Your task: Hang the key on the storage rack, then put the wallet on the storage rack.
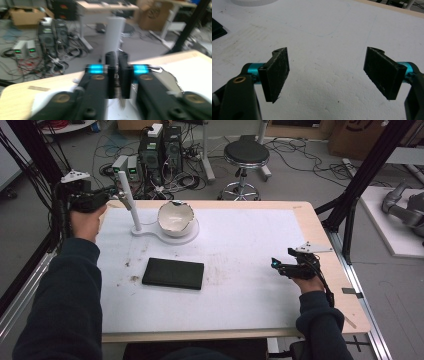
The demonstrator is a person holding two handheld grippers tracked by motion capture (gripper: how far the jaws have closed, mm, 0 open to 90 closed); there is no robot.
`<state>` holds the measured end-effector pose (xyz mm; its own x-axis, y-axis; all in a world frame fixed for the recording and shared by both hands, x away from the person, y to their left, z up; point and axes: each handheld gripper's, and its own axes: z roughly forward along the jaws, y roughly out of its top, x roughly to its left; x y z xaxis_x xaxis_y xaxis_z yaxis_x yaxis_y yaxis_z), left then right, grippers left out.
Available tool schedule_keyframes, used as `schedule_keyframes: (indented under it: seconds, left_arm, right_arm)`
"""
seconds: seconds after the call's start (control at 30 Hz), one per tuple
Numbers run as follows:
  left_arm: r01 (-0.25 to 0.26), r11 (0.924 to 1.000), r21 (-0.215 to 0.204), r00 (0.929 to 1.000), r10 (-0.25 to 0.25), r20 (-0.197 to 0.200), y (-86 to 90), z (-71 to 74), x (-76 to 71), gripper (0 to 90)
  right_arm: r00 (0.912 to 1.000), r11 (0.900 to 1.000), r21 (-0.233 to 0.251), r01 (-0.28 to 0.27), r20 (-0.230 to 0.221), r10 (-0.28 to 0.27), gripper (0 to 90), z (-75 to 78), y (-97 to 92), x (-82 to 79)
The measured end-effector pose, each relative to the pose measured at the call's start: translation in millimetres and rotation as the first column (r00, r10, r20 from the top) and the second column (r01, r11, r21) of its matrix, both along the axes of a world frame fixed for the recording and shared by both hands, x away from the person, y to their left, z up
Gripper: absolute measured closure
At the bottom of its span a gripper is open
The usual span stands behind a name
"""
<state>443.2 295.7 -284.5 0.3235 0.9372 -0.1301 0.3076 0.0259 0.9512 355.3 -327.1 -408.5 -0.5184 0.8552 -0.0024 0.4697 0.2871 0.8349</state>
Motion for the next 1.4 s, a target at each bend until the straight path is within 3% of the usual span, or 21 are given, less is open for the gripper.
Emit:
schedule_keyframes:
  seconds: [0.03, 0.2, 0.23, 0.27, 0.37, 0.5, 0.6, 0.63, 0.67, 0.73, 1.0, 1.4]
  left_arm:
    - [-0.011, 0.9999, 0.001, 0.9999, 0.011, -0.006, 1.2, -1.2, -0.6, 76.3]
    - [-0.055, 0.9979, -0.035, 0.9985, 0.055, -0.006, 13.4, -15.0, -10.3, 64.3]
    - [-0.066, 0.9973, -0.033, 0.9978, 0.066, 0.001, 15.4, -18.2, -12.4, 56.9]
    - [-0.086, 0.9963, -0.002, 0.996, 0.086, 0.023, 17.4, -24.1, -17.5, 53.3]
    - [-0.086, 0.9963, -0.004, 0.9957, 0.086, 0.034, 17.8, -30.3, -22.4, 51.6]
    - [-0.09, 0.9955, -0.029, 0.9953, 0.091, 0.031, 17.2, -39.3, -29.3, 42.9]
    - [-0.076, 0.9966, -0.031, 0.9968, 0.077, 0.023, 11.1, -50.3, -37.5, 35.7]
    - [-0.077, 0.9966, -0.03, 0.9967, 0.078, 0.025, 9.9, -52.3, -39.3, 29.3]
    - [-0.079, 0.9966, -0.023, 0.9965, 0.08, 0.024, 9.0, -54.5, -41.5, 29.3]
    - [-0.059, 0.9974, -0.042, 0.9978, 0.06, 0.029, 8.3, -59.5, -43.5, 21.7]
    - [0.02, 0.9994, -0.027, 0.9996, -0.02, 0.021, -4.4, -71.7, -53.6, 20.7]
    - [0.07, 0.9962, -0.051, 0.9974, -0.071, -0.01, -11.2, -92.5, -65.9, 21.3]
  right_arm:
    - [1.0, 1.0, -0.004, -0.001, 0.001, 0.001, 20.7, 0.1, 0.1, -0.1]
    - [1.0, 1.0, -0.003, -0.002, -0.001, 0.002, 20.7, 0.0, 1.5, -0.2]
    - [1.0, 1.0, -0.004, -0.003, -0.001, 0.003, 20.8, -0.2, 1.3, 0.1]
    - [1.0, 1.0, -0.004, -0.001, -0.004, 0.001, 20.8, -0.3, 1.4, 0.3]
    - [1.0, 1.0, -0.008, -0.004, -0.001, 0.004, 20.8, -0.7, 1.3, 1.3]
    - [1.0, 1.0, -0.006, -0.004, -0.005, 0.004, 20.8, -1.1, 3.6, 2.7]
    - [1.0, 1.0, -0.005, -0.005, -0.004, 0.005, 20.8, -1.4, 5.0, 4.7]
    - [0.9999, 0.9999, -0.005, -0.01, -0.008, 0.01, 20.8, -1.9, 6.2, 5.0]
    - [0.9999, 0.9999, -0.005, -0.01, -0.008, 0.01, 20.8, -1.9, 6.2, 5.0]
    - [0.9999, 0.9999, -0.005, -0.013, -0.011, 0.012, 20.8, -2.2, 6.4, 5.0]
    - [0.9997, 0.9997, -0.014, -0.018, -0.015, 0.018, 20.8, -2.5, 8.3, 7.1]
    - [0.9995, 0.9993, -0.017, -0.032, -0.008, 0.032, 20.8, 0.0, 11.4, 3.4]
